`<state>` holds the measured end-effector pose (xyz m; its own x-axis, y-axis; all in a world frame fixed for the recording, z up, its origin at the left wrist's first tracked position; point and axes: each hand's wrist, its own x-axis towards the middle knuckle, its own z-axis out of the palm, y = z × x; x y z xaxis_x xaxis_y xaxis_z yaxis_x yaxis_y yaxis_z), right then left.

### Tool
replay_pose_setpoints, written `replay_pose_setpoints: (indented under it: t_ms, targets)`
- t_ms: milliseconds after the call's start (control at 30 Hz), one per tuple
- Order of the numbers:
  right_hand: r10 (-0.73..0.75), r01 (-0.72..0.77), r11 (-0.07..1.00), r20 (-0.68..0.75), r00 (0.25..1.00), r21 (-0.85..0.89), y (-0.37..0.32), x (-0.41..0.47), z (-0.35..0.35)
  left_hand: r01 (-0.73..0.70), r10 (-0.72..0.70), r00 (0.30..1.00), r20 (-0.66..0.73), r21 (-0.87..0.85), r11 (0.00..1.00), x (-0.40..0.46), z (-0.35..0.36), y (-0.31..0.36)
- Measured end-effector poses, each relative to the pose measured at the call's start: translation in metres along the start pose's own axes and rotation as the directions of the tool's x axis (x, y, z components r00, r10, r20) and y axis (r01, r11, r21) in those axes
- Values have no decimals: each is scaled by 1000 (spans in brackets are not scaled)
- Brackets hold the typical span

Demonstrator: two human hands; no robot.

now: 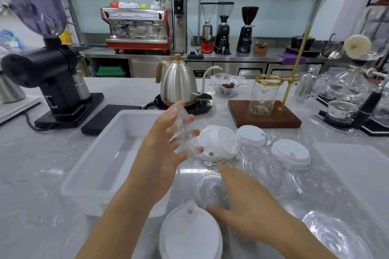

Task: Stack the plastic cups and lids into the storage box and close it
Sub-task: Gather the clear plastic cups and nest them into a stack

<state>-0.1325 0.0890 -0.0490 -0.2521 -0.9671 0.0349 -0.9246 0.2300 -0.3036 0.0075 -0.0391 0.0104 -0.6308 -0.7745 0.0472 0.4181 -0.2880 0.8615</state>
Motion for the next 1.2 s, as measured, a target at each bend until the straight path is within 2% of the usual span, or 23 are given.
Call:
replay_pose_setpoints:
  t_ms: [233, 567, 700, 800, 900, 1000, 1100, 1200]
  targets:
    - [29, -27, 997, -27, 999, 73, 0, 4, 9, 36, -36, 999, 1, 8, 999, -2, 2, 0]
    - [50, -41, 992, -68, 996, 123, 2, 3, 7, -8, 7, 1000, 13, 100, 995, -3, 2, -1]
    - [69, -60, 994, -102, 992, 91, 4, 4, 3, -27, 26, 1000, 8, 153, 988, -3, 3, -3]
    - [115, -86, 978, -143, 983, 192, 6, 7, 2, -64, 63, 998, 12, 201, 978, -3, 3, -6]
    - [127, -41, 946, -249, 960, 322, 8, 8, 1, -96, 91, 995, 33, 242, 966, -3, 3, -9]
    - [153, 53, 903, -435, 887, 426, 8, 8, -3, -130, 114, 991, 73, 282, 951, -3, 3, -10]
    - [204, 166, 862, -627, 752, 479, 8, 7, -9, -150, 131, 988, 81, 335, 930, -4, 1, -12]
    - [220, 287, 828, -750, 624, 481, 6, 4, -16, -142, 113, 989, 96, 385, 912, -3, -3, -14]
